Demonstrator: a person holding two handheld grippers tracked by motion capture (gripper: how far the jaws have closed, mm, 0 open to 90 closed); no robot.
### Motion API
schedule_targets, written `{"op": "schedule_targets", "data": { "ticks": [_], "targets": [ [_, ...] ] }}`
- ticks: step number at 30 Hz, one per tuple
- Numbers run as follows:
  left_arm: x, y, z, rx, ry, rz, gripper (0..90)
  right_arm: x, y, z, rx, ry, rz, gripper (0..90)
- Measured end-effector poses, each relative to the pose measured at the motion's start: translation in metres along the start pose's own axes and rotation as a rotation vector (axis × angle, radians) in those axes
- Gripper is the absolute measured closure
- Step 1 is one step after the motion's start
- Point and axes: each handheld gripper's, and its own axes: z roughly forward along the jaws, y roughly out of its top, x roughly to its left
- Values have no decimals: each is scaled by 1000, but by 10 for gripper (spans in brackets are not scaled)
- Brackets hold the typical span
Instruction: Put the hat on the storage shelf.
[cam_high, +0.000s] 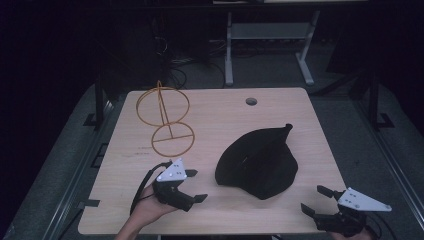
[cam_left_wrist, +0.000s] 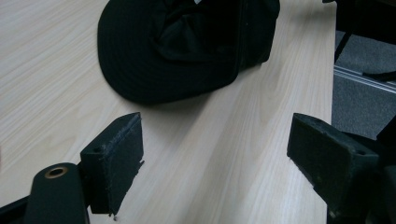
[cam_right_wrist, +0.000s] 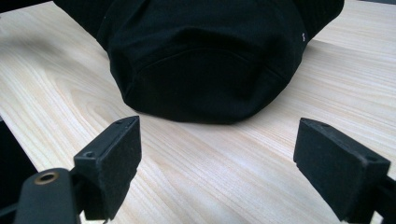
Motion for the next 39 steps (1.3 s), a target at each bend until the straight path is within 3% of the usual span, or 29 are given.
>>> {"op": "schedule_targets", "data": {
  "ticks": [10,17,22,27,34,39],
  "targets": [
    [-2,16,33,58,-46,54,231,1,0,0,-2,8,-2,142],
    [2,22,50,85,-54,71,289,3,1,1,3,16,-5,142],
    [12,23,62,93,-81,33,365,4,2,3,3,25,-14,142],
    [14,23,68,101,-80,41,461,6,3,3,4,26,-15,140],
    [9,28,71,108,-95,88,631,8,5,6,5,36,-27,140],
    [2,44,70,97,-94,153,728,10,7,8,5,43,-32,138]
  ]
}}
